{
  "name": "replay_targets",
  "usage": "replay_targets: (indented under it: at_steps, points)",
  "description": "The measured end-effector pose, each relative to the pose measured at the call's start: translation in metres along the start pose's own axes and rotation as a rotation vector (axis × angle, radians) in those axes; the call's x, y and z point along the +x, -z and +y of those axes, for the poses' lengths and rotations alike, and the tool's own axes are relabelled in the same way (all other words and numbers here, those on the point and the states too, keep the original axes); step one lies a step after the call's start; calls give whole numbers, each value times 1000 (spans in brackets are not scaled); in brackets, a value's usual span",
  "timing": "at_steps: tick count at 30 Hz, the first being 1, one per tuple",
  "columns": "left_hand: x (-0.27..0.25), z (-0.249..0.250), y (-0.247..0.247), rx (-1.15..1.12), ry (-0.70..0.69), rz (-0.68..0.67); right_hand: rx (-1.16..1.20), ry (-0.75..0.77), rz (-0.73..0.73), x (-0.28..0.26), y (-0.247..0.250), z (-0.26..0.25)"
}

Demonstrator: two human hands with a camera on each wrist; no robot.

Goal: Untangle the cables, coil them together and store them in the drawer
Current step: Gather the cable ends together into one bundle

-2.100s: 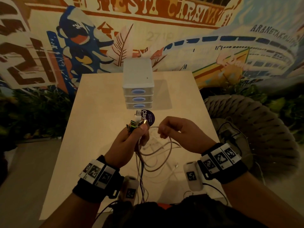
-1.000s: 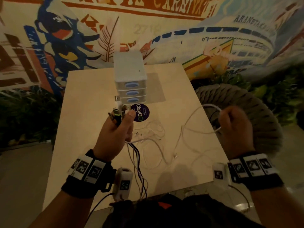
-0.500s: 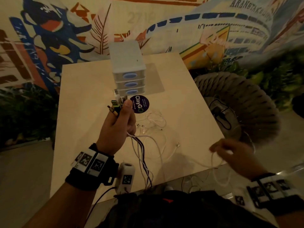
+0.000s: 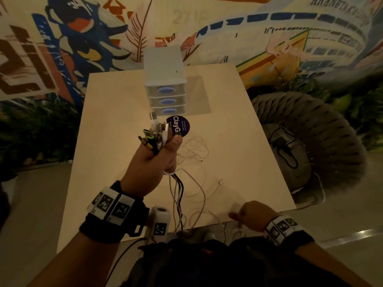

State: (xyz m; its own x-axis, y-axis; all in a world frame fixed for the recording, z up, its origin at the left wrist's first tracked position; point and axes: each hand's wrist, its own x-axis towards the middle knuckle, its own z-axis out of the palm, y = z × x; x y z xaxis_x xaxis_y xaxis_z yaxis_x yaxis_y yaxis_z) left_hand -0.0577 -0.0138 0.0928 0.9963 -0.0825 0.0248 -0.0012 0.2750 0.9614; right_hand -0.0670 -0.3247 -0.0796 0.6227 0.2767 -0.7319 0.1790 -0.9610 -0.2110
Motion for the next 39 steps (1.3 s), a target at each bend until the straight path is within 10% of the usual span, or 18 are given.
replay_targets:
  at_steps: [6, 12, 17, 28, 33, 39]
  points:
    - [-3, 0, -23, 89, -14, 11, 476, 415, 443, -56, 113, -49]
    - [4, 9, -48, 166, -65, 55, 652, 757, 111, -59, 141, -136]
    - [5, 21, -30, -60, -67, 171, 832, 594, -38, -16, 94, -134]
    - [-7, 34, -21, -223, 33, 230, 373, 311, -34, -4, 16, -40]
    - [-9, 27, -37, -161, 106, 134, 338, 445, 118, -38, 57, -28]
    - [-14, 15, -67, 152, 129, -59, 490, 829, 642, -101, 178, -71]
